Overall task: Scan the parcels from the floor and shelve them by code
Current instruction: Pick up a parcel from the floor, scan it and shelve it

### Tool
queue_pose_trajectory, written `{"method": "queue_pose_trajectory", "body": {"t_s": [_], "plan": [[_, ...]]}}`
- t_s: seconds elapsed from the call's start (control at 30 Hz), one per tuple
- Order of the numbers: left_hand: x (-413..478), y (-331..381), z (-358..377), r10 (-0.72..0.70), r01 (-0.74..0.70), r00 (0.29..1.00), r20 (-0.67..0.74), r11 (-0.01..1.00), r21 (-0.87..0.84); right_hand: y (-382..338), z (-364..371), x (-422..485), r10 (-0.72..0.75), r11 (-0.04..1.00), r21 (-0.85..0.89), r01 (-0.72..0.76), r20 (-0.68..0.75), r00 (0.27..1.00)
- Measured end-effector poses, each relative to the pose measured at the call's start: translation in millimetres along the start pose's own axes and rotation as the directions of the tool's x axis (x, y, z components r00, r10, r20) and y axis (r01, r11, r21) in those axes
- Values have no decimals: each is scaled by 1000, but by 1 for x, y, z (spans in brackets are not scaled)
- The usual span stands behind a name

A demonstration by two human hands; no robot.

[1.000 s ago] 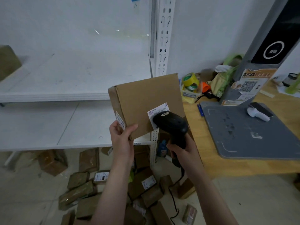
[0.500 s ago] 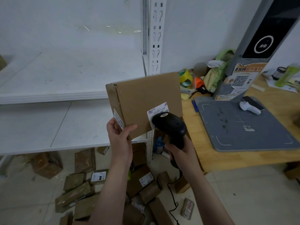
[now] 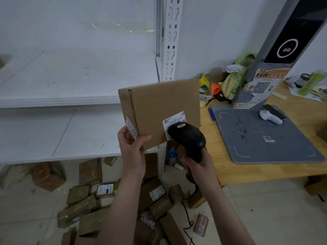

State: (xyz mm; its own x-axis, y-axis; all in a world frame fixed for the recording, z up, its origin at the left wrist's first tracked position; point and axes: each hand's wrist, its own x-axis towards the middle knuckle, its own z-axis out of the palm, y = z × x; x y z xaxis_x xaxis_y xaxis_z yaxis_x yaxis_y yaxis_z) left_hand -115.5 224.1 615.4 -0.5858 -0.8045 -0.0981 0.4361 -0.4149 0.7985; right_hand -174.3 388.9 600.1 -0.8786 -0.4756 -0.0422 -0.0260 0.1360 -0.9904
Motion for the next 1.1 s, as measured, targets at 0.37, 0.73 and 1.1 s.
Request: {"method": "queue_pose_trajectory", "body": {"t_s": [0.37, 0.73, 1.1], "plan": [[-2, 6, -2, -9, 10, 1000, -13, 999, 38, 5, -2, 0, 52, 961, 265, -74, 90, 995], [4, -5, 1, -170, 189, 963, -210, 979, 78, 26, -11, 14, 171, 961, 242, -133, -144, 975], [-11, -61, 24, -483, 506, 833, -271, 862, 18, 138, -125, 70, 464, 877, 247, -411, -655, 597]]}}
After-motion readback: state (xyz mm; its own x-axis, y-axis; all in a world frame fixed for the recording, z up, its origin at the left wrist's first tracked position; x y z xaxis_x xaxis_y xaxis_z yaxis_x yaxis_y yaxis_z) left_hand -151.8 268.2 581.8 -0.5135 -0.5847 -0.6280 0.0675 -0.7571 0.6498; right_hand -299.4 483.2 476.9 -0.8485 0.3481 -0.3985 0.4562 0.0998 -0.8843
